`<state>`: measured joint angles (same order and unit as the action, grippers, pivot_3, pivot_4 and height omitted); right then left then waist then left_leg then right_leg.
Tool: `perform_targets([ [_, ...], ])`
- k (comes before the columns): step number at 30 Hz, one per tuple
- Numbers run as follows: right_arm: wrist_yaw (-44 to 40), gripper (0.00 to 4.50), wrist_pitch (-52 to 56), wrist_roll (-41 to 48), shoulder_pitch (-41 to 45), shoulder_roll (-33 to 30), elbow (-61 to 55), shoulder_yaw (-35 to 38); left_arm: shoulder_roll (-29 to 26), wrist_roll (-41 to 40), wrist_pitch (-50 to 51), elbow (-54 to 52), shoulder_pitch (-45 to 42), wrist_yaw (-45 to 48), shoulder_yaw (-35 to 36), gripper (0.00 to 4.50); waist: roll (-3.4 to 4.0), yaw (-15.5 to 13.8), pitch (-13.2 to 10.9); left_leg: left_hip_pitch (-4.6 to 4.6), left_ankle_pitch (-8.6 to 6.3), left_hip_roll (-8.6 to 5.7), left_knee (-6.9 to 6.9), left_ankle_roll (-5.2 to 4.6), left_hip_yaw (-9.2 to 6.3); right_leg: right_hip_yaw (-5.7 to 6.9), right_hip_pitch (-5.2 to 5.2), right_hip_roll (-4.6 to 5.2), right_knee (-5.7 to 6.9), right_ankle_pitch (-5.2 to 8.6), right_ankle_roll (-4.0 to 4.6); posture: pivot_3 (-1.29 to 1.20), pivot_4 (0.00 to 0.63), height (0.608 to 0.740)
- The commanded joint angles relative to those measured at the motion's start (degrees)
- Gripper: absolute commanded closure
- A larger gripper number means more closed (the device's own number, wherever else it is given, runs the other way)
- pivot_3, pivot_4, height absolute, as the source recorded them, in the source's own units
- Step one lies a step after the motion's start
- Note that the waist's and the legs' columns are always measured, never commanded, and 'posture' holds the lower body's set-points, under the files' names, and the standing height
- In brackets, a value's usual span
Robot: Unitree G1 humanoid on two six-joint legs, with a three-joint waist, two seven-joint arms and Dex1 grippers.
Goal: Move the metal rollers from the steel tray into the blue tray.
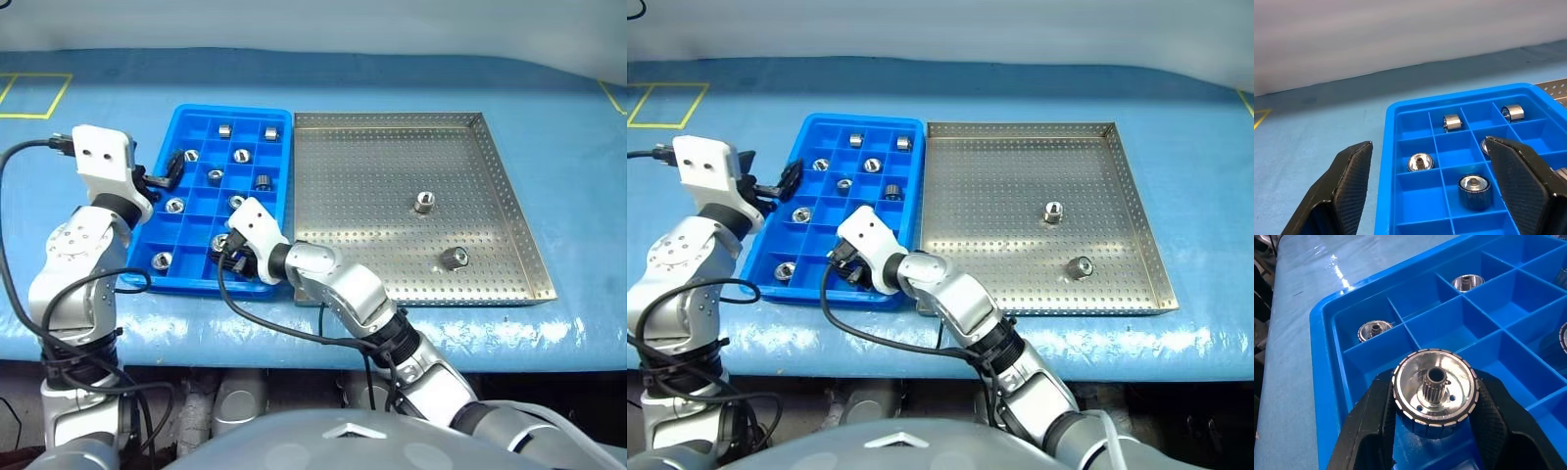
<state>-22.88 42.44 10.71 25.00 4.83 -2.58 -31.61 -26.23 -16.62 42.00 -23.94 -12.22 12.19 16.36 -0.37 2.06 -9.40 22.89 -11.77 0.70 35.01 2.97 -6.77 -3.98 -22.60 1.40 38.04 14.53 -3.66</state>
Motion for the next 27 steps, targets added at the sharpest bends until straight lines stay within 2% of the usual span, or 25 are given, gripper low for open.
perform_targets([
  [1,-0.7,2.67,0.2,0.0,-0.9,0.2,1.2,0.2,-0.4,0.2,-0.5,-2.0,-0.2,-0.2,0.5,0.47,-0.01,0.0,0.0,0.0,0.0,0.0,0.01,0.0,0.0,0.0,0.01,0.0,0.0,0.03,-0.05,0.07,0.15,0.74],
  [9,-3.2,2.67,-0.5,-0.7,-0.7,-1.0,0.1,-1.4,0.0,0.3,-0.6,-1.4,-0.5,0.0,-0.6,0.47,-0.03,0.0,0.0,-0.01,0.0,-0.01,0.01,0.0,-0.01,0.0,0.03,0.01,0.0,0.09,-0.15,0.07,0.15,0.74],
  [15,-3.0,0.88,-2.6,-2.0,-1.2,-1.3,-0.2,-0.8,0.5,0.2,-0.7,-1.1,-0.5,0.5,-1.9,0.47,-0.04,-0.1,0.0,-0.01,0.0,-0.01,0.02,0.0,-0.01,0.0,0.03,0.01,-0.01,0.09,-0.15,0.05,0.15,0.74],
  [22,0.9,0.88,-3.9,-0.3,-3.5,-1.6,-10.9,7.8,3.9,-1.4,-1.4,0.2,-3.0,2.3,-6.5,0.47,-0.04,-0.1,0.0,0.03,0.0,-0.05,0.06,0.01,-0.01,0.0,0.04,0.04,-0.02,0.09,-0.18,0.02,0.15,0.74],
  [25,5.1,0.88,-2.5,-1.5,-4.3,-3.8,-20.1,14.1,9.1,-3.3,-2.7,3.7,-7.6,5.4,-12.1,0.47,-0.04,-0.6,0.0,0.08,0.01,-0.08,0.09,0.02,-0.06,0.01,0.03,0.04,-0.04,0.08,-0.21,-0.01,0.15,0.74],
  [27,9.3,0.88,-0.8,-4.4,-5.3,-6.6,-25.2,19.0,11.7,0.1,-5.8,9.3,-11.7,7.3,-19.1,0.47,-0.08,-0.5,0.0,0.13,0.01,-0.12,0.12,0.02,-0.11,0.02,0.06,0.05,-0.06,0.05,-0.25,-0.04,0.15,0.74],
])
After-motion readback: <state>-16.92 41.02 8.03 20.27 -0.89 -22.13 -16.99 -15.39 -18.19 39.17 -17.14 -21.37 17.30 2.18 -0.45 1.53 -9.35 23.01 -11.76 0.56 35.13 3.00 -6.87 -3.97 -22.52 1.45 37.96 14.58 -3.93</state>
